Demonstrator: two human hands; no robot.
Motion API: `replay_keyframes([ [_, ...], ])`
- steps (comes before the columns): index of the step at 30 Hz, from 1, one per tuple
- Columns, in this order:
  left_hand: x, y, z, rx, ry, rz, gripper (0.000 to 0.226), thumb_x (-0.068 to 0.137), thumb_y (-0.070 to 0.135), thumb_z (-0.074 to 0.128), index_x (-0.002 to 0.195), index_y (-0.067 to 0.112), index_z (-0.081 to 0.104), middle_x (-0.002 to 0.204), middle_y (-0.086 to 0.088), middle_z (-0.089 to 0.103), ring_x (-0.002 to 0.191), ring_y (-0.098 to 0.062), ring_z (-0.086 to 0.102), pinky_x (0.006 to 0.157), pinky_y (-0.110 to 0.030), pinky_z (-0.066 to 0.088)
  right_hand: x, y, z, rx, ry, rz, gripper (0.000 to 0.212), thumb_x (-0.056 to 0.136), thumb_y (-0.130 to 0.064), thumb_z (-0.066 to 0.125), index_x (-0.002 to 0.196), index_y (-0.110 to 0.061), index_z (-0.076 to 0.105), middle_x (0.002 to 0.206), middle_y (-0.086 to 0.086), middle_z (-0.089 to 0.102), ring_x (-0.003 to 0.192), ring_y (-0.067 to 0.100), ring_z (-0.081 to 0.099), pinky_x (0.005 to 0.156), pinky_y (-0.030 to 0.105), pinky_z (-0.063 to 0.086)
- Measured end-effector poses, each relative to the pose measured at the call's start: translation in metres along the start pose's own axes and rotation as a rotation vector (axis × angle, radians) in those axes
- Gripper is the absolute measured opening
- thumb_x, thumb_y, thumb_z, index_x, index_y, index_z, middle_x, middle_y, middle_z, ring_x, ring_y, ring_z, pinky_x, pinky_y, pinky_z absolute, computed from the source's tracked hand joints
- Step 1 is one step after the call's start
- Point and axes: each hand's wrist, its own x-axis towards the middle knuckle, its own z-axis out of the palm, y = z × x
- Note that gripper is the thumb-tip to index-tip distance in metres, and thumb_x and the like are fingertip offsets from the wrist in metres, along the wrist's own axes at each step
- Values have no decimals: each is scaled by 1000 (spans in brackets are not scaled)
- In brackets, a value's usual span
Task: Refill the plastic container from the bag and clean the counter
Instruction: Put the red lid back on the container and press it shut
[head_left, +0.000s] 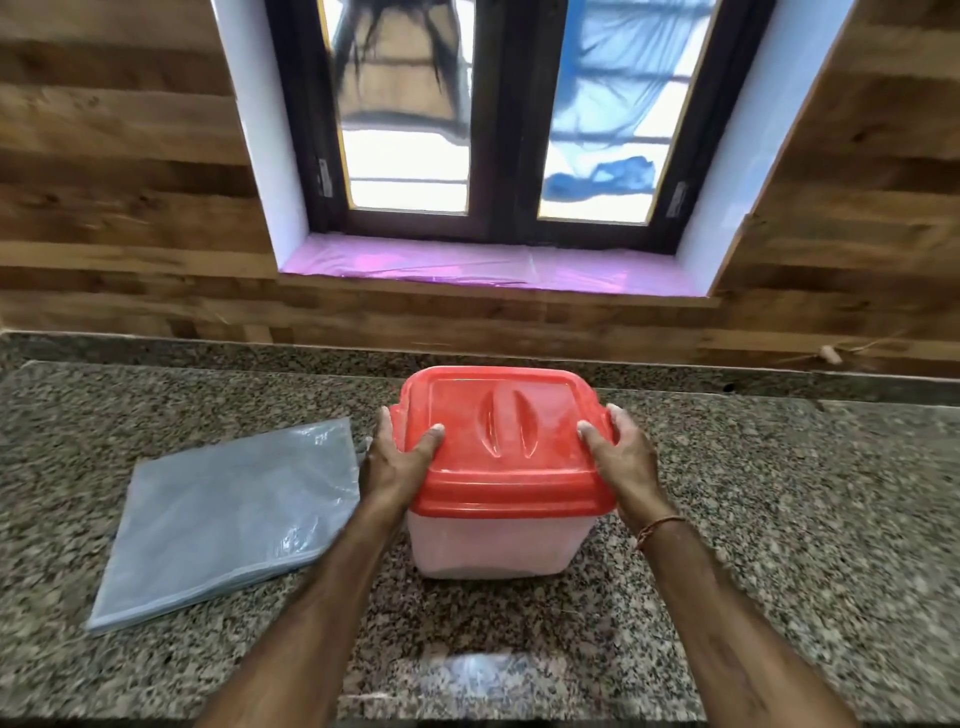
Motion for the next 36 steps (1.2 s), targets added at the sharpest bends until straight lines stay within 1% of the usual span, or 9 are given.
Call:
replay_keyframes([
  [5,3,0,0,31,-39,9,86,100,46,59,164,31,5,159,-14,41,116,-23,57,62,-19,46,-1,-4,4,-233,-2,-48,54,98,-52,44,146,-27,47,110,6,66,88,23,69,78,46,63],
  [10,8,1,-12,-34,-86,-27,104,83,60,72,164,31,13,160,-12,41,134,-32,54,103,-48,53,-1,-4,-5,-42,-93,12,47,97,-47,55,142,-37,45,119,4,65,92,25,71,77,50,64],
  [14,4,4,-18,-140,-64,-124,128,63,68,85,159,14,20,157,-17,43,132,-35,55,103,-51,53,0,4,-1,164,2,222,84,71,-58,78,139,-42,32,133,11,43,103,36,64,67,51,64],
  [18,7,-4,-15,30,97,-7,137,43,92,73,148,13,38,138,-18,60,119,-36,63,92,-55,58,1,5,4,192,122,299,109,64,-53,86,147,-14,29,123,15,53,106,37,64,82,52,62],
  [22,-8,6,-14,6,109,29,97,71,66,80,140,7,45,126,-18,64,102,-31,68,76,-42,62,-3,2,7,-109,267,76,94,64,-72,70,133,-10,56,116,15,69,102,33,68,80,48,62],
  [26,-6,0,-11,9,92,30,87,84,49,78,145,2,37,137,-22,58,113,-37,65,76,-38,58,-9,-2,1,-107,198,48,70,82,-53,74,134,-11,55,111,11,70,90,28,70,74,44,63],
  [31,-14,4,-9,176,188,205,45,92,40,72,118,8,54,107,-7,68,82,-22,64,58,-23,45,-14,-6,4,-150,226,-6,54,90,-47,70,129,-12,61,104,10,73,82,26,71,71,41,63],
  [33,-15,5,-9,214,208,242,40,93,37,71,115,8,56,100,-2,65,80,-21,62,55,-20,39,-16,-10,6,-249,257,-62,45,95,-41,65,128,-11,64,101,11,75,77,22,68,66,34,61],
  [36,-11,0,-8,196,200,271,39,92,41,71,112,12,54,102,-5,70,82,-24,67,61,-26,48,-20,-15,9,-408,259,-140,43,102,-33,56,136,-7,60,102,15,75,74,21,64,61,26,52],
])
